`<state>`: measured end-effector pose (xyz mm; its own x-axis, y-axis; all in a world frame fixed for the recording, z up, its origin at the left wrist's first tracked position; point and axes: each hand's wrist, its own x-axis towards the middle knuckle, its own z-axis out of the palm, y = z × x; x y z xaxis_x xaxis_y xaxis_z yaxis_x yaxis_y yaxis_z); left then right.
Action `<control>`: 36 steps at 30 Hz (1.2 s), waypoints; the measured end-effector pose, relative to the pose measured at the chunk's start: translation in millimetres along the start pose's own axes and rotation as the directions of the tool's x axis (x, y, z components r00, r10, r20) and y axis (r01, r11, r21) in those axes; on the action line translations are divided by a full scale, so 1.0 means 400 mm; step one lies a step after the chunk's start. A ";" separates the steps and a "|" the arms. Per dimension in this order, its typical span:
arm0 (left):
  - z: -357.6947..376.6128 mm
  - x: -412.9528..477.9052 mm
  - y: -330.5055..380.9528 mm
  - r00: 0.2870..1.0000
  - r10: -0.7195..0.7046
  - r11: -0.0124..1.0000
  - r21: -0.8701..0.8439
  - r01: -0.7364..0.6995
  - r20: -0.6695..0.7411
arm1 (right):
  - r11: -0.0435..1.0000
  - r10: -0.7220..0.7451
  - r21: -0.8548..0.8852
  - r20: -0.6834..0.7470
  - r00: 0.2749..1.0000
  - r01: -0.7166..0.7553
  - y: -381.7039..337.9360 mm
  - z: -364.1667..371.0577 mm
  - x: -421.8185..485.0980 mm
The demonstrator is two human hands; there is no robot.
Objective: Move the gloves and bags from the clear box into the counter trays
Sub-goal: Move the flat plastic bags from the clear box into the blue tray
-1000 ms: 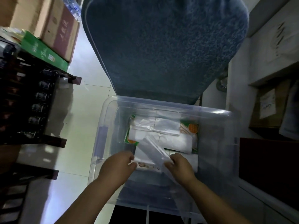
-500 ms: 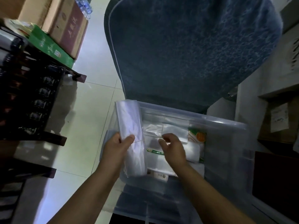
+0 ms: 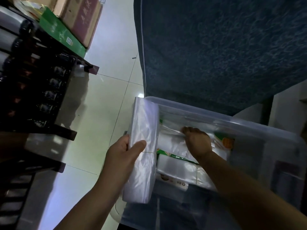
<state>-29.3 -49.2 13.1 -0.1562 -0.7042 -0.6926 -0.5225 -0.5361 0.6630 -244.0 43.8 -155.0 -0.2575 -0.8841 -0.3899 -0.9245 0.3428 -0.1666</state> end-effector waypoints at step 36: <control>0.235 -0.536 0.429 0.357 0.281 0.774 0.009 -0.634 0.891 | 0.954 -0.176 -0.295 -0.683 0.709 -0.047 -0.009 -0.766 -0.876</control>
<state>-164.3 53.5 248.5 -0.9495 0.0125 -0.3136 -0.3130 0.0358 0.9491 -236.5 255.1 259.9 -0.2119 -0.9042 0.3708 -0.9531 0.2751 0.1262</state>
